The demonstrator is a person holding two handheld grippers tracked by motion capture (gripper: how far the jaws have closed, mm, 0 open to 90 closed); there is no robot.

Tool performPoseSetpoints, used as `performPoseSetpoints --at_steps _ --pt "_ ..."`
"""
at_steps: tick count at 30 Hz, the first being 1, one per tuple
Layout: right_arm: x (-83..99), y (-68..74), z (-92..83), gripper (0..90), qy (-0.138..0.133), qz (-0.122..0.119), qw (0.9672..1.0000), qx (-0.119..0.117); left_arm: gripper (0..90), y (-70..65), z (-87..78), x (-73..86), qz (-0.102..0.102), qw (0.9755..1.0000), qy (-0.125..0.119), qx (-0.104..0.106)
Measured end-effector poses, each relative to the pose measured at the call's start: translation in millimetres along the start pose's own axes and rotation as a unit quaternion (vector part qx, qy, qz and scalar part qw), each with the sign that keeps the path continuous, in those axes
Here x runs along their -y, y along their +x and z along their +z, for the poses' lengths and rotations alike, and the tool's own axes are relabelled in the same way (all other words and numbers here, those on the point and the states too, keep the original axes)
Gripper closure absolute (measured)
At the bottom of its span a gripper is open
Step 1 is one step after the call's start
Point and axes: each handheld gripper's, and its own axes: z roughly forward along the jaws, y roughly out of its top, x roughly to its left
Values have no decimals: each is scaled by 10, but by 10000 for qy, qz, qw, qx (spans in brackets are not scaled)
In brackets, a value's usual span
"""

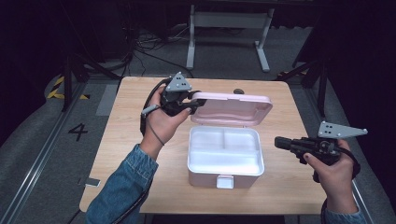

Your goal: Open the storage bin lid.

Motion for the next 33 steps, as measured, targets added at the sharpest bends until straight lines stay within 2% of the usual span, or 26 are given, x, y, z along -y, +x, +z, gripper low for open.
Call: performPoseSetpoints --at_steps 4,12,17,26,31,33 --pt "20 -2 -24 872 6 18 10000 35 675 49 49 -22 -1 10000 17 -62" --pt "62 1 -90 868 -7 78 9999 130 668 180 170 -27 -184 9998 -33 -75" --pt "75 0 -91 863 10 83 9999 149 653 226 233 -26 -205 9997 -53 -139" --pt "87 -1 -74 852 23 105 9998 137 581 272 380 -38 -83 9991 198 -354" --pt "90 -4 -63 849 44 114 9998 131 567 338 445 -27 -183 9991 233 -319" --pt "91 -5 -61 848 57 114 9998 121 562 367 480 -20 -207 9987 320 -328"
